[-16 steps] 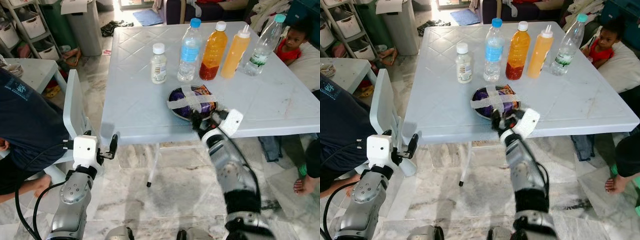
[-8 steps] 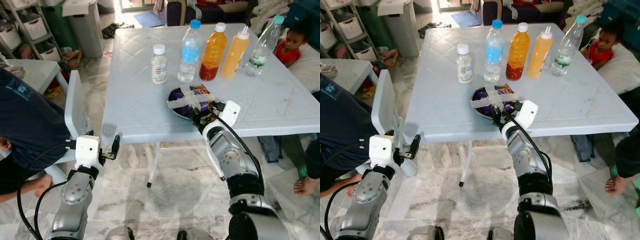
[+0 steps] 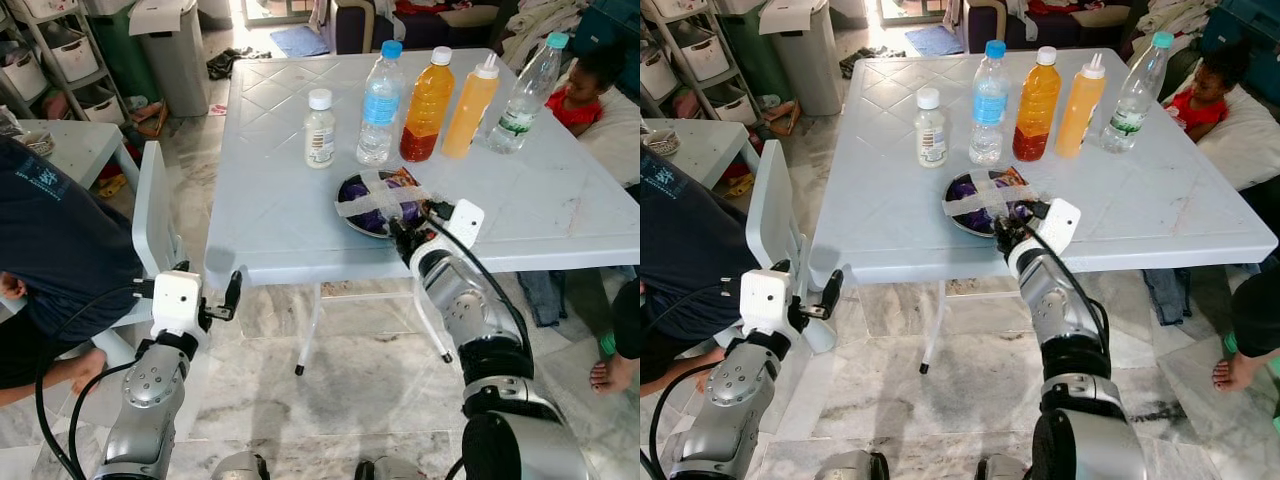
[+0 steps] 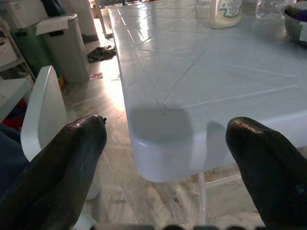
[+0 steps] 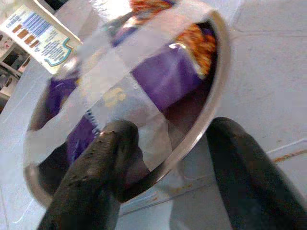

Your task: Restocking fridge

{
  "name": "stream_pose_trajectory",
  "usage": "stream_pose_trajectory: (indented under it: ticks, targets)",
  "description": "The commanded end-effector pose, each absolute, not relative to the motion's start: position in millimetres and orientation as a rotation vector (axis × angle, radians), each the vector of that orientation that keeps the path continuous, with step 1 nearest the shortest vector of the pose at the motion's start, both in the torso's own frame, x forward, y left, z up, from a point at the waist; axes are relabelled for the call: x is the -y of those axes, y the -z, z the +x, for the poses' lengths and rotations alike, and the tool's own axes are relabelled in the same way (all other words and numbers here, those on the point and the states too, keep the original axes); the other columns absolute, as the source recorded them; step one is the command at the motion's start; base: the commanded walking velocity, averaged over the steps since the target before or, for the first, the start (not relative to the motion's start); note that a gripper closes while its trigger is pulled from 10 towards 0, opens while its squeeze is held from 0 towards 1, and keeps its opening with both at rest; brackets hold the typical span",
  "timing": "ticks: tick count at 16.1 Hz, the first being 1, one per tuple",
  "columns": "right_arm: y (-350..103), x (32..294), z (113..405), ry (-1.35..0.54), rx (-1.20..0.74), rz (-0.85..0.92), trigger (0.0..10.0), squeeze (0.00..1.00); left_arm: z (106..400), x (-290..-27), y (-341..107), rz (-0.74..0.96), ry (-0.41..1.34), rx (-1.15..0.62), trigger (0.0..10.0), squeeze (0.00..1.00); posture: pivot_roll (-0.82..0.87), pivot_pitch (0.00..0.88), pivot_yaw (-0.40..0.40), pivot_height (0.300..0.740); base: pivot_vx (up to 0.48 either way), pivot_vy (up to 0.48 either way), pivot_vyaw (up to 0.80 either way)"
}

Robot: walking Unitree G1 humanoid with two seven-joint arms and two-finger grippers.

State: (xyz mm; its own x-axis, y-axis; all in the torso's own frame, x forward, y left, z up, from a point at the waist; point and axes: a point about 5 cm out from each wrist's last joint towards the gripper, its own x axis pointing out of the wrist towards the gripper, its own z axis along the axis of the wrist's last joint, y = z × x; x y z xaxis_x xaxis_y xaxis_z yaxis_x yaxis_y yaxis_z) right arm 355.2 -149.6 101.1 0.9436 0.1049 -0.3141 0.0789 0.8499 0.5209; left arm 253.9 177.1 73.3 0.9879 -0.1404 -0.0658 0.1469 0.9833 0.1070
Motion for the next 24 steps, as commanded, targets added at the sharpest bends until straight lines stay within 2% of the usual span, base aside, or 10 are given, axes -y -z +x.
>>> stream_pose_trajectory:
  ticks: [1,6,14,18,19,20,21,22,24]
  targets:
    - [-86,154,351,0.028,-0.423,0.564,0.0,0.0,254,-178,-75,0.128,0.152,-0.057,10.0,0.0,-0.01,0.063,0.049,0.735,0.0,0.0,0.0]
    - [-88,169,354,0.073,-0.422,0.581,0.0,0.0,254,-176,-75,0.127,0.157,-0.056,10.0,0.0,-0.02,0.063,0.05,0.735,0.0,0.0,0.0]
    - [-98,178,361,0.107,-0.385,0.588,0.0,0.0,256,-177,-76,0.134,0.152,-0.051,10.0,0.0,-0.01,0.06,0.056,0.735,0.0,0.0,0.0]
    - [-118,189,368,0.136,-0.309,0.564,0.0,0.0,257,-178,-78,0.141,0.15,-0.044,10.0,0.0,-0.01,0.059,0.058,0.735,0.0,0.0,0.0]
    - [-123,193,369,0.144,-0.291,0.545,4.4,0.0,258,-178,-80,0.147,0.152,-0.039,10.0,0.0,-0.01,0.059,0.058,0.735,0.0,0.0,0.0]
    - [-125,193,369,0.14,-0.284,0.536,10.0,0.0,258,-178,-80,0.151,0.154,-0.039,10.0,0.0,-0.02,0.059,0.059,0.735,0.0,0.0,0.0]
    - [-125,193,369,0.14,-0.283,0.532,10.0,0.66,258,-179,-80,0.155,0.157,-0.04,10.0,0.0,-0.02,0.059,0.06,0.735,0.0,0.0,0.0]
    - [-126,193,369,0.131,-0.28,0.531,10.0,1.0,257,-183,-80,0.164,0.16,-0.044,10.0,0.0,-0.02,0.059,0.061,0.735,0.0,0.0,0.0]
    - [-126,193,370,0.133,-0.284,0.531,10.0,1.0,256,-186,-79,0.175,0.172,-0.05,10.0,0.0,-0.02,0.061,0.062,0.735,0.0,0.0,0.0]
